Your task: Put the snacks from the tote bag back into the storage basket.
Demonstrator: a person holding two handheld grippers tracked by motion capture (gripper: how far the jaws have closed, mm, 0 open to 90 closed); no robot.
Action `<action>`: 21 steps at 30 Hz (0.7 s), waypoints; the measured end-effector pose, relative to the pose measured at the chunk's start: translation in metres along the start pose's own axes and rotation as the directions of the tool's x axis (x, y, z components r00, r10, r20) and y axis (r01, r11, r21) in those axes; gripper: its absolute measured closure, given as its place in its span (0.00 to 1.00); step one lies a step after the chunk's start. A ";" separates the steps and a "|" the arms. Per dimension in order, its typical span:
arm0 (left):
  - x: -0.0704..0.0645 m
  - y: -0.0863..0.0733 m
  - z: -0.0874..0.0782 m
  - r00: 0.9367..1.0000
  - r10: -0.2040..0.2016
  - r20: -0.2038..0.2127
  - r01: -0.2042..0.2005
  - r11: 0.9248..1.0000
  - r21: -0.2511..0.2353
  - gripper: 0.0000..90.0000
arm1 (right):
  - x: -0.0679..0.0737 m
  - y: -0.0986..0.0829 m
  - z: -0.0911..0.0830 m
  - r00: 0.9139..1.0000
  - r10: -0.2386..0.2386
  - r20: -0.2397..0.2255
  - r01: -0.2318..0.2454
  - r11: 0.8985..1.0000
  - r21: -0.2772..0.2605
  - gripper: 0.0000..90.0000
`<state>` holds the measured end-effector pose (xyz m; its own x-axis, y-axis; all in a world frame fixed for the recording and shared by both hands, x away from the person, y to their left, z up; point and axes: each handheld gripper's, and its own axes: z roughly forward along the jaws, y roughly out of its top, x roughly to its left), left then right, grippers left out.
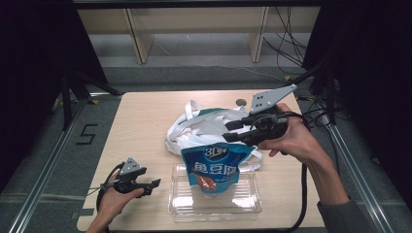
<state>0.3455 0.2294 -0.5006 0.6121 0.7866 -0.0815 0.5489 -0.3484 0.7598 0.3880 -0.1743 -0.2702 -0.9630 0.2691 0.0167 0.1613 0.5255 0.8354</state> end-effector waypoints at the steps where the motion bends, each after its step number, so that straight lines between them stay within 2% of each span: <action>1: 0.000 0.000 0.000 1.000 0.000 0.000 0.000 1.000 0.000 0.28 | -0.001 -0.001 -0.002 1.000 0.016 0.004 -0.016 1.000 -0.005 0.66; 2: 0.000 0.000 0.000 1.000 -0.008 0.004 0.008 1.000 -0.003 0.28 | -0.003 -0.002 -0.005 1.000 0.020 0.019 -0.020 1.000 -0.017 0.64; 3: 0.001 0.000 -0.001 1.000 0.007 0.002 -0.007 1.000 0.007 0.28 | -0.005 -0.003 -0.008 0.999 0.027 0.031 -0.026 0.999 -0.028 0.64; 4: 0.000 0.000 0.000 1.000 0.005 0.003 -0.005 1.000 -0.005 0.28 | -0.007 -0.004 -0.011 0.998 0.036 0.046 -0.035 0.999 -0.029 0.63; 5: 0.002 0.000 -0.002 1.000 0.026 0.007 -0.026 1.000 0.010 0.28 | -0.009 -0.006 -0.012 0.997 0.035 0.064 -0.033 0.999 -0.041 0.63; 9: 0.000 0.000 0.000 1.000 0.002 0.000 -0.002 1.000 -0.005 0.28 | -0.017 -0.013 -0.021 0.988 0.074 0.134 -0.069 0.997 -0.037 0.61; 10: 0.001 0.000 -0.002 1.000 0.018 0.005 -0.018 1.000 0.010 0.28 | -0.019 -0.015 -0.023 0.987 0.072 0.143 -0.067 0.997 -0.044 0.61; 11: 0.002 0.000 -0.001 1.000 0.024 0.008 -0.024 1.000 0.005 0.28 | -0.020 -0.018 -0.024 0.985 0.077 0.156 -0.069 0.996 -0.052 0.60; 12: 0.000 0.000 0.000 1.000 0.004 0.005 -0.004 1.000 -0.005 0.28 | -0.021 -0.020 -0.027 0.984 0.095 0.153 -0.090 0.995 -0.036 0.60; 13: 0.000 0.000 0.000 1.000 0.000 -0.003 0.000 1.000 0.000 0.28 | -0.023 -0.022 -0.028 0.981 0.087 0.174 -0.080 0.996 -0.046 0.60; 14: 0.000 0.000 0.000 1.000 -0.009 0.001 0.009 1.000 -0.004 0.28 | -0.023 -0.024 -0.028 0.978 0.114 0.175 -0.109 0.993 -0.040 0.59; 15: 0.000 0.000 0.000 1.000 -0.009 0.001 0.009 1.000 -0.004 0.28 | -0.023 -0.024 -0.028 0.978 0.114 0.175 -0.109 0.993 -0.040 0.59; 16: 0.002 0.000 -0.001 1.000 0.024 0.006 -0.024 1.000 0.007 0.28 | -0.024 -0.029 -0.029 0.973 0.117 0.197 -0.113 0.993 -0.030 0.58; 17: 0.002 0.000 -0.001 1.000 0.024 0.006 -0.024 1.000 0.007 0.28 | -0.024 -0.029 -0.029 0.973 0.117 0.197 -0.113 0.993 -0.030 0.58; 18: 0.001 0.000 -0.001 1.000 0.016 0.006 -0.016 1.000 0.005 0.28 | -0.026 -0.034 -0.028 0.969 0.115 0.221 -0.107 0.993 -0.045 0.57; 21: 0.002 0.000 -0.002 1.000 0.023 0.006 -0.023 1.000 0.007 0.28 | -0.029 -0.039 -0.030 0.966 0.119 0.228 -0.113 0.993 -0.039 0.56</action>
<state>0.3456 0.2314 -0.4997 0.6281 0.7752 -0.0678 0.5383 -0.3700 0.7572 0.4026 -0.2268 -0.2872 -0.8621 0.5066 -0.0100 0.2604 0.4601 0.8488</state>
